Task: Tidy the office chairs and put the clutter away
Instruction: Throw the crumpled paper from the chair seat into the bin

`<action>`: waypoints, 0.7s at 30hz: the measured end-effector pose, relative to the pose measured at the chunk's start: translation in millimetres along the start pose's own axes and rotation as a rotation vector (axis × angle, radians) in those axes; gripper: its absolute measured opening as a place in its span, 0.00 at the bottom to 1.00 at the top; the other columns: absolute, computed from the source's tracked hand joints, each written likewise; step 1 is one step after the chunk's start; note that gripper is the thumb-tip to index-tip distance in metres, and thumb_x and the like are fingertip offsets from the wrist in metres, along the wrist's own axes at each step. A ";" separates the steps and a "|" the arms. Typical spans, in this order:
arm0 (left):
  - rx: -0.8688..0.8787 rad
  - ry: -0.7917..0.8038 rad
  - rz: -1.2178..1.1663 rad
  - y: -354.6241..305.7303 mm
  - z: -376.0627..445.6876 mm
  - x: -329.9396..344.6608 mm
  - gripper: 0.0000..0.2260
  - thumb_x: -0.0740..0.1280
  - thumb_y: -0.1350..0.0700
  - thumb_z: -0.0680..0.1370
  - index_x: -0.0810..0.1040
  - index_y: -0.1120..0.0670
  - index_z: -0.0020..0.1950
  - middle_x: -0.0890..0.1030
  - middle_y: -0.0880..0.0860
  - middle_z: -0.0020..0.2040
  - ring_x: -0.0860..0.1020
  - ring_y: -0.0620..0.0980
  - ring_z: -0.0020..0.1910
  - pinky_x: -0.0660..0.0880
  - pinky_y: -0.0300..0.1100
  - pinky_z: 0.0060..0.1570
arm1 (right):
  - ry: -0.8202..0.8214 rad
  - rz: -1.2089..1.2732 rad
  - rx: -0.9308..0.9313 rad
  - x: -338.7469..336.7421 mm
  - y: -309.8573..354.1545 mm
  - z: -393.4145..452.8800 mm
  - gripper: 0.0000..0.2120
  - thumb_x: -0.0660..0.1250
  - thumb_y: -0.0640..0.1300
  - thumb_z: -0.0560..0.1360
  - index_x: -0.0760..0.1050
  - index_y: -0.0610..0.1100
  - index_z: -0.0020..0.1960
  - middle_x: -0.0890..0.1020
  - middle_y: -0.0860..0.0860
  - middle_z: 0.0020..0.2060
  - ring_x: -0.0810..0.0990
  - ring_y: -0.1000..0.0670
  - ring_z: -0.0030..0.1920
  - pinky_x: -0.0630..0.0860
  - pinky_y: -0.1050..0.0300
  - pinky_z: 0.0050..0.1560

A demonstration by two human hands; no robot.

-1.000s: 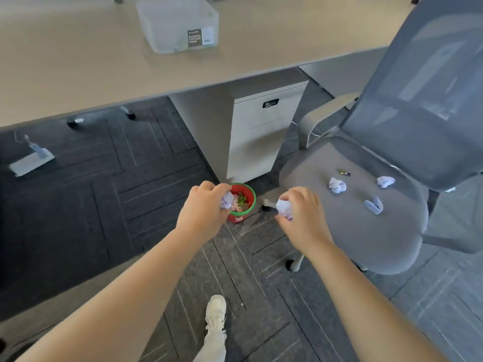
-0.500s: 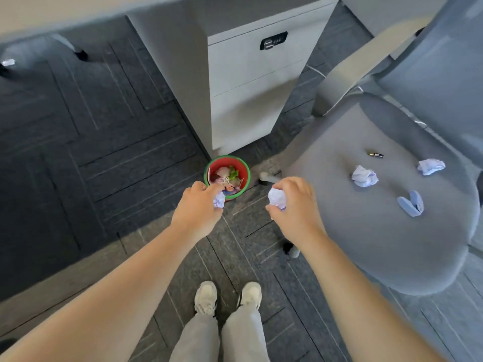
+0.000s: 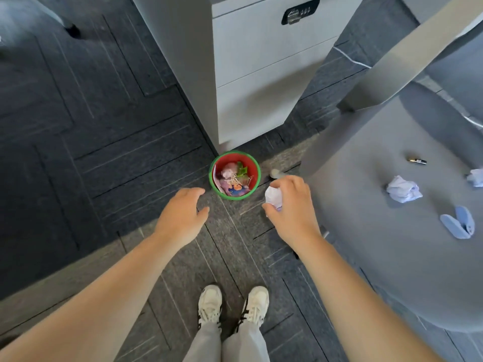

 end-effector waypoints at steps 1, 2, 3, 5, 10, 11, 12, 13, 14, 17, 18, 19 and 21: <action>-0.016 0.005 -0.001 6.4 -1.2 0.1 0.21 0.60 0.56 0.79 0.62 0.56 0.72 0.66 0.56 0.72 0.68 0.54 0.69 0.67 0.47 0.66 | -0.014 0.014 -0.009 2.2 4.8 5.4 0.19 0.67 0.40 0.74 0.68 0.40 0.63 0.68 0.45 0.64 0.66 0.46 0.64 0.65 0.54 0.65; -0.026 0.004 -0.005 10.9 -2.0 -1.2 0.21 0.59 0.56 0.79 0.63 0.56 0.72 0.65 0.56 0.73 0.67 0.54 0.70 0.67 0.47 0.67 | -0.031 0.031 -0.017 4.0 9.7 11.1 0.20 0.68 0.39 0.73 0.67 0.39 0.63 0.68 0.44 0.64 0.67 0.45 0.64 0.66 0.54 0.65; -0.029 -0.002 -0.007 13.6 -2.3 -3.5 0.21 0.59 0.56 0.79 0.63 0.55 0.72 0.65 0.56 0.73 0.67 0.54 0.70 0.67 0.47 0.67 | -0.047 0.050 -0.024 5.7 14.6 17.1 0.22 0.69 0.39 0.73 0.66 0.39 0.65 0.67 0.43 0.65 0.67 0.45 0.65 0.67 0.52 0.66; -0.013 -0.031 -0.010 14.3 -2.2 -11.1 0.20 0.59 0.56 0.79 0.63 0.55 0.72 0.65 0.55 0.73 0.66 0.53 0.70 0.66 0.47 0.67 | -0.064 0.089 -0.032 8.4 23.5 28.4 0.28 0.69 0.41 0.73 0.61 0.40 0.69 0.63 0.43 0.70 0.63 0.44 0.71 0.65 0.48 0.72; 0.046 -0.101 -0.032 0.6 -3.0 -34.4 0.19 0.60 0.56 0.79 0.65 0.55 0.71 0.68 0.55 0.71 0.68 0.52 0.69 0.67 0.45 0.65 | -0.085 -0.005 -0.067 3.7 31.2 33.0 0.27 0.63 0.44 0.77 0.58 0.41 0.73 0.58 0.44 0.75 0.54 0.45 0.76 0.51 0.50 0.76; 0.060 -0.108 -0.034 -5.2 -5.0 -37.8 0.19 0.60 0.56 0.79 0.65 0.55 0.70 0.68 0.55 0.70 0.68 0.52 0.68 0.68 0.45 0.65 | -0.089 -0.025 -0.070 -0.1 30.4 27.9 0.23 0.62 0.43 0.78 0.62 0.41 0.71 0.62 0.43 0.73 0.59 0.45 0.74 0.56 0.51 0.74; 0.074 -0.111 -0.037 -12.2 -7.8 -40.7 0.19 0.60 0.57 0.79 0.66 0.56 0.70 0.69 0.55 0.69 0.69 0.53 0.68 0.68 0.45 0.64 | -0.091 -0.037 -0.070 -4.6 28.7 21.6 0.20 0.62 0.42 0.78 0.65 0.40 0.68 0.67 0.43 0.70 0.63 0.45 0.71 0.61 0.51 0.71; 0.090 -0.113 -0.041 -20.6 -11.2 -43.2 0.18 0.60 0.57 0.79 0.67 0.56 0.69 0.71 0.56 0.68 0.69 0.53 0.67 0.68 0.46 0.64 | -0.093 -0.044 -0.063 -10.5 26.7 14.6 0.18 0.61 0.42 0.78 0.68 0.40 0.66 0.70 0.43 0.67 0.67 0.44 0.67 0.64 0.51 0.68; 0.109 -0.114 -0.041 -30.3 -15.3 -45.6 0.18 0.60 0.58 0.79 0.67 0.56 0.69 0.71 0.56 0.67 0.70 0.53 0.66 0.69 0.46 0.63 | -0.093 -0.044 -0.050 -17.5 23.4 7.4 0.16 0.60 0.42 0.78 0.70 0.40 0.65 0.72 0.44 0.64 0.69 0.44 0.65 0.67 0.50 0.66; 0.183 -0.111 -0.013 -69.5 -29.6 -51.9 0.17 0.61 0.58 0.79 0.69 0.55 0.67 0.73 0.56 0.66 0.72 0.53 0.64 0.71 0.46 0.61 | -0.116 -0.045 0.008 -50.1 10.8 -15.2 0.14 0.59 0.42 0.79 0.72 0.41 0.63 0.75 0.44 0.61 0.72 0.44 0.61 0.70 0.49 0.62; 0.221 -0.107 0.006 -86.8 -35.0 -53.5 0.16 0.61 0.58 0.78 0.70 0.55 0.67 0.73 0.56 0.65 0.73 0.53 0.63 0.71 0.46 0.61 | -0.131 -0.045 0.030 -64.8 4.5 -23.8 0.14 0.58 0.43 0.79 0.72 0.41 0.63 0.75 0.45 0.61 0.72 0.44 0.62 0.70 0.49 0.61; 0.262 -0.101 0.028 -105.6 -40.6 -54.6 0.16 0.61 0.58 0.78 0.70 0.55 0.66 0.74 0.56 0.65 0.73 0.54 0.63 0.71 0.46 0.60 | -0.147 -0.044 0.053 -80.1 -3.0 -32.9 0.14 0.58 0.43 0.79 0.71 0.41 0.63 0.75 0.45 0.62 0.72 0.45 0.62 0.70 0.50 0.61; 0.340 -0.085 0.070 -144.5 -53.5 -55.5 0.16 0.61 0.57 0.78 0.70 0.56 0.66 0.74 0.56 0.64 0.73 0.54 0.62 0.72 0.46 0.59 | -0.180 -0.038 0.113 -111.4 -22.7 -53.9 0.16 0.57 0.43 0.79 0.70 0.42 0.65 0.74 0.45 0.63 0.71 0.44 0.64 0.69 0.51 0.61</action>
Point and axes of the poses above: each hand's wrist, its own z-axis towards the middle knuckle, its own x-axis out of the palm, y = z × x, the point moved 10 cm from there along z, towards the middle knuckle
